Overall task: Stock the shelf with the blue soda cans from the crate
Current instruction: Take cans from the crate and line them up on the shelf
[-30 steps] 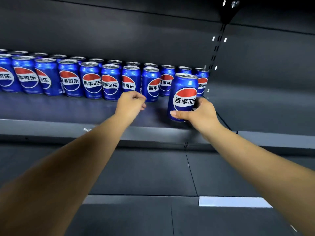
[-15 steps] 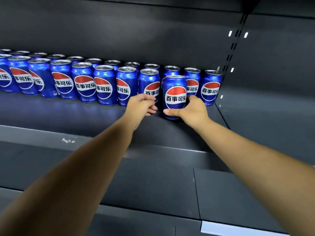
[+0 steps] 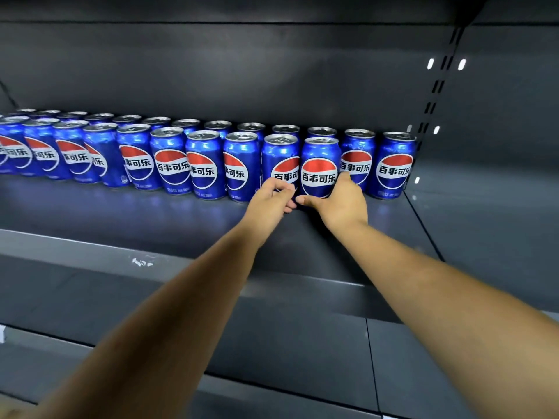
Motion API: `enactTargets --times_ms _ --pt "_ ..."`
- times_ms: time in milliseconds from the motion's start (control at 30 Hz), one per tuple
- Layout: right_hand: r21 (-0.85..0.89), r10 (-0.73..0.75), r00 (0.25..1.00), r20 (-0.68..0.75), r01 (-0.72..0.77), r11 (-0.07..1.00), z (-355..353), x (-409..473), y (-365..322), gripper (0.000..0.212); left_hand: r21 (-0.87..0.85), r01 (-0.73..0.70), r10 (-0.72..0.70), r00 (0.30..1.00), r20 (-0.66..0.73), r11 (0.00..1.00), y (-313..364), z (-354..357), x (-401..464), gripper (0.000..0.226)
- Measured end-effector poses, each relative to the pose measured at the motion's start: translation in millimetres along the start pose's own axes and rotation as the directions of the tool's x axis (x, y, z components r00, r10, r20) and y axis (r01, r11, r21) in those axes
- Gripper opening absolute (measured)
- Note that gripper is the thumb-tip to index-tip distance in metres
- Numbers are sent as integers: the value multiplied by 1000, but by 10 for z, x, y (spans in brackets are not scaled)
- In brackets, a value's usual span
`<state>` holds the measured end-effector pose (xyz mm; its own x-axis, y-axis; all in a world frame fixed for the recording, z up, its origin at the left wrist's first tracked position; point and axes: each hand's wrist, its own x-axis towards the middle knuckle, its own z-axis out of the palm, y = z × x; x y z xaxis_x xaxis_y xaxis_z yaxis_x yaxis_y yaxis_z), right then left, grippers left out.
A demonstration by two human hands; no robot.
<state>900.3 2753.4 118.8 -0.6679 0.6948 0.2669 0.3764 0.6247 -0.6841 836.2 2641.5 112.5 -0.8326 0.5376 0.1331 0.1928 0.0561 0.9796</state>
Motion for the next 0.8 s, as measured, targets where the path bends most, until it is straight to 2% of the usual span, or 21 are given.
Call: enactTargets --times_ms 333,533,633,733,800 --pt "5 17 1000 14 -17 1000 101 47 32 73 6 -19 19 999 26 1000 -58 -39 81 12" --pt "-46 1 998 -66 -4 999 61 -66 9 91 36 -48 47 999 27 998 -73 -16 29 11" --pt "-148 -19 998 -68 9 989 -7 -190 -27 98 159 -78 81 997 -14 984 -75 -39 -23 10" --pt "-229 -43 997 -65 27 973 -95 -317 -92 92 329 -151 169 985 -25 932 -21 -140 -118 16" --pt "-255 -49 996 -73 29 966 -131 -437 -168 87 402 -190 198 980 21 896 25 -240 -207 20"
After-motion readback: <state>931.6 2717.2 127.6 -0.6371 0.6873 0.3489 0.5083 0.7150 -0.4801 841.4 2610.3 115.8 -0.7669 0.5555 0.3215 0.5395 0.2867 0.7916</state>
